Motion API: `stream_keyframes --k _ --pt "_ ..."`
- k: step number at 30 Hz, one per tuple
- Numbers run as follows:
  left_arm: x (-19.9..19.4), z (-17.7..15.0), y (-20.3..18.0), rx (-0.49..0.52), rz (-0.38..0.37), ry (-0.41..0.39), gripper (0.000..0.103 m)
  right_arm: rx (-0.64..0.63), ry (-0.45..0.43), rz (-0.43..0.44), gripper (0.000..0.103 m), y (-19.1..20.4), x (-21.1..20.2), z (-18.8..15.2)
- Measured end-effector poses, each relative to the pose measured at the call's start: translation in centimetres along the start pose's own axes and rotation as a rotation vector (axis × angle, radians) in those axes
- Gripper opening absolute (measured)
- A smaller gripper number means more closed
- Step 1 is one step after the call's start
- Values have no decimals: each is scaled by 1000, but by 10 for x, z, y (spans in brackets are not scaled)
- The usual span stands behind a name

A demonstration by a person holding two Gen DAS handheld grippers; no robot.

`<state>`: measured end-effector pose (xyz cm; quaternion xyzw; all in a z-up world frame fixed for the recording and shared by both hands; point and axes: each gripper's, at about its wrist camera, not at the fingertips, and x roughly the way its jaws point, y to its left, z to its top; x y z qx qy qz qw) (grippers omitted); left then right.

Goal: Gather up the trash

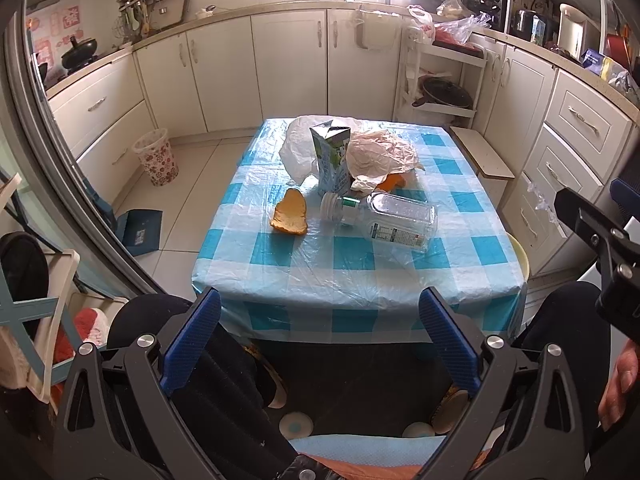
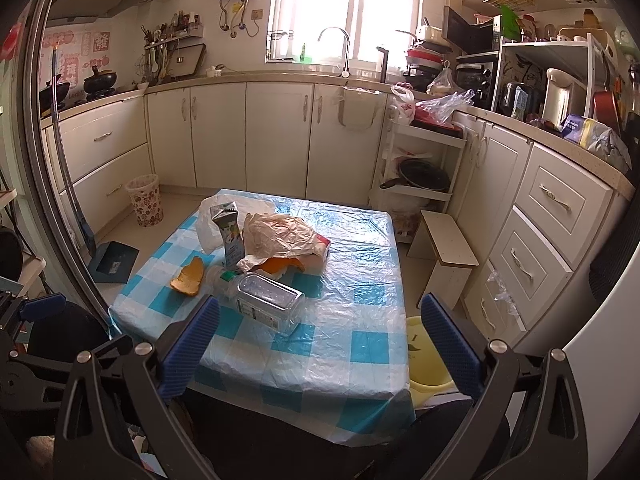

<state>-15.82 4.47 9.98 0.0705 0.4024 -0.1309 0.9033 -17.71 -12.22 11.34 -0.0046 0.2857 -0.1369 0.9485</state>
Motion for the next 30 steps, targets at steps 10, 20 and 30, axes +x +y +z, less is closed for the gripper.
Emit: stream_keyframes --k 10,20,30 --pt "-1 -1 -2 5 -4 0 95 -7 18 9 97 1 2 -2" --pt "-1 -2 -3 6 -5 1 95 -18 32 15 97 5 3 -1" --pt "-1 -2 -2 5 -4 1 95 -20 41 24 97 6 5 -3"
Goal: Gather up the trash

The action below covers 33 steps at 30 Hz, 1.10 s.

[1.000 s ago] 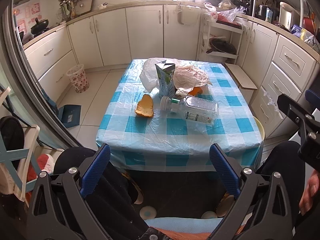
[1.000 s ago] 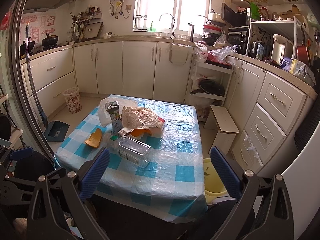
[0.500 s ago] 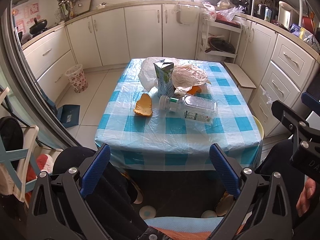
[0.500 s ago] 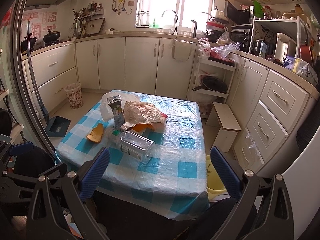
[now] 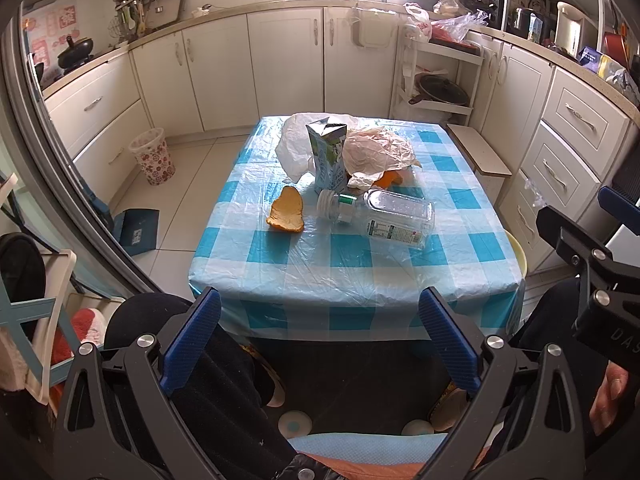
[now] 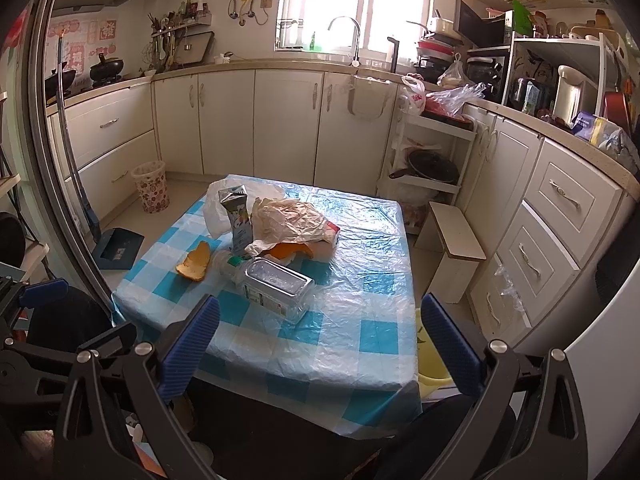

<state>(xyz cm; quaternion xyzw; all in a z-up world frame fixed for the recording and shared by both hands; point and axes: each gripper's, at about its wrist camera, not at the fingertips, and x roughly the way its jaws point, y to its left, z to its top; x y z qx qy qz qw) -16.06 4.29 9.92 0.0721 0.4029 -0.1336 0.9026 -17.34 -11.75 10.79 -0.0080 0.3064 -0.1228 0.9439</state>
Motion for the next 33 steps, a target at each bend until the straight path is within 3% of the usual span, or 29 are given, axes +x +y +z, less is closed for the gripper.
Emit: stream_keyframes --k 33 --pt "0 -1 0 0 0 3 95 2 16 12 97 4 4 -4"
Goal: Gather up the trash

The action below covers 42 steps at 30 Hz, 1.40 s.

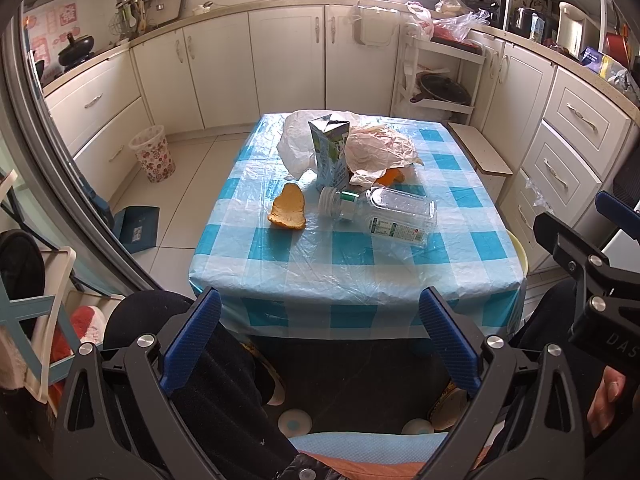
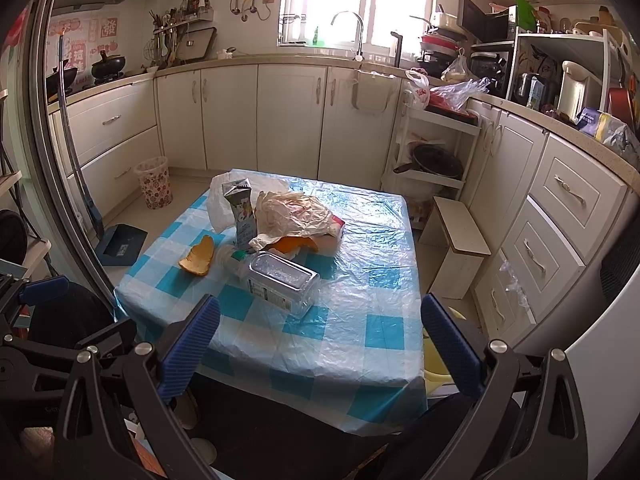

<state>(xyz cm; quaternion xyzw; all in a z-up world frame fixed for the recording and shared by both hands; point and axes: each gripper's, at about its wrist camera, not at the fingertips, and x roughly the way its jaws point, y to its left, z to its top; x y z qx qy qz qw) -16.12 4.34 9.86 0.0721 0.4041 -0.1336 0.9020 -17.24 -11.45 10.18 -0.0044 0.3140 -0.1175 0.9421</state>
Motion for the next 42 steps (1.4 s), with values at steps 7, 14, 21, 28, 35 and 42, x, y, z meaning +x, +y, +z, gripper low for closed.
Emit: stream_keyframes --k 7,14,21,28,35,42 --pt "0 -2 0 -1 1 3 95 1 3 4 97 1 1 -2" --pt "1 -3 0 0 0 3 95 0 12 13 97 3 4 -3" --pt "21 2 0 13 13 25 95 11 53 35 97 -3 28 -5" --pt "56 29 -1 19 53 30 95 68 77 59 97 -31 69 1" --pt "94 62 4 -20 51 38 95 66 129 122 97 -42 118 0" --pt "138 105 -1 -86 9 53 95 -15 164 201 97 -31 159 -1"
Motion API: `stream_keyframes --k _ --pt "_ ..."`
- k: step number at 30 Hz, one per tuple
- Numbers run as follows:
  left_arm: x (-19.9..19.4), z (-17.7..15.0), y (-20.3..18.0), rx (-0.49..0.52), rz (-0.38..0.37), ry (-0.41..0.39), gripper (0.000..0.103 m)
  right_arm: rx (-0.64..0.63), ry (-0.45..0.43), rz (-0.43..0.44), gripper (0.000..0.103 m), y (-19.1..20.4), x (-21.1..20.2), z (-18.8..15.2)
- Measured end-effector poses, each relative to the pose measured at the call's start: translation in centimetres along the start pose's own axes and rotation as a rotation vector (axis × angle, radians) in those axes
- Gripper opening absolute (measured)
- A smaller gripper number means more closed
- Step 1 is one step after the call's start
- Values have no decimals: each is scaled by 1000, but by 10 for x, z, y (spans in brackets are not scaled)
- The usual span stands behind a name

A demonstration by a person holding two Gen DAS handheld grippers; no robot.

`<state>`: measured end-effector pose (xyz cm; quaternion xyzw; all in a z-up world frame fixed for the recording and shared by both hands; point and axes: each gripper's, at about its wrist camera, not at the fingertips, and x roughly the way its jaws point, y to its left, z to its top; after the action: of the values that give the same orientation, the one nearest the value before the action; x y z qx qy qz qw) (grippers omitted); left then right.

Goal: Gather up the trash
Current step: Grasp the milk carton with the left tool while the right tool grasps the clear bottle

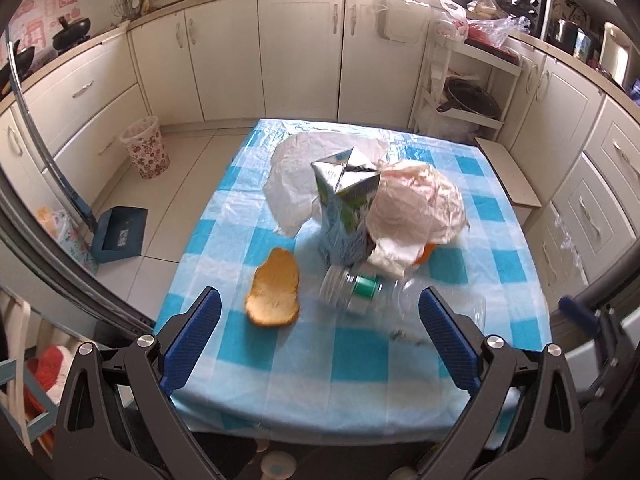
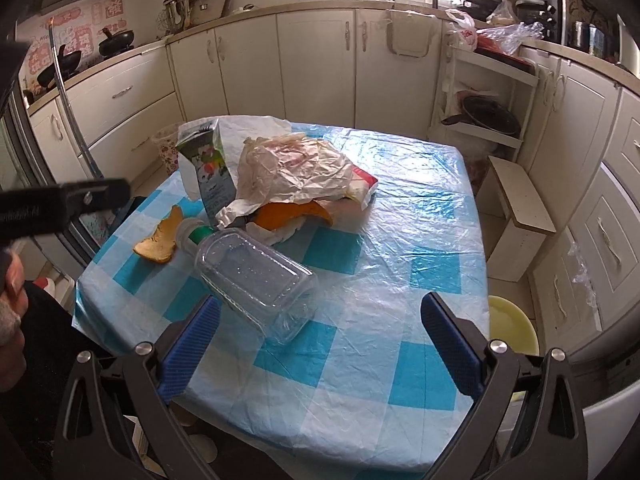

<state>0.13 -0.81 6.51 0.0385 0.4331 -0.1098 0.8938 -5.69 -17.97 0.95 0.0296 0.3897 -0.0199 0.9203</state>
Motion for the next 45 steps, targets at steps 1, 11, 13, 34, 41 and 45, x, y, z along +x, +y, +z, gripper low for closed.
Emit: stream_keyframes --k 1,11,13,34,41,45 --pt "8 6 -2 -13 2 8 95 -14 12 11 97 1 6 2" --pt "80 46 -13 -166 72 53 95 -133 84 81 97 8 59 17" --pt "88 50 -14 -182 91 49 95 -123 92 108 97 7 64 17" --pt "87 56 32 -139 -81 38 28 -134 105 214 97 14 84 27" --pt "69 59 40 -87 -135 15 28 -260 154 246 96 28 88 30" --pt "66 59 48 -89 -155 15 28 -379 196 292 94 40 80 28"
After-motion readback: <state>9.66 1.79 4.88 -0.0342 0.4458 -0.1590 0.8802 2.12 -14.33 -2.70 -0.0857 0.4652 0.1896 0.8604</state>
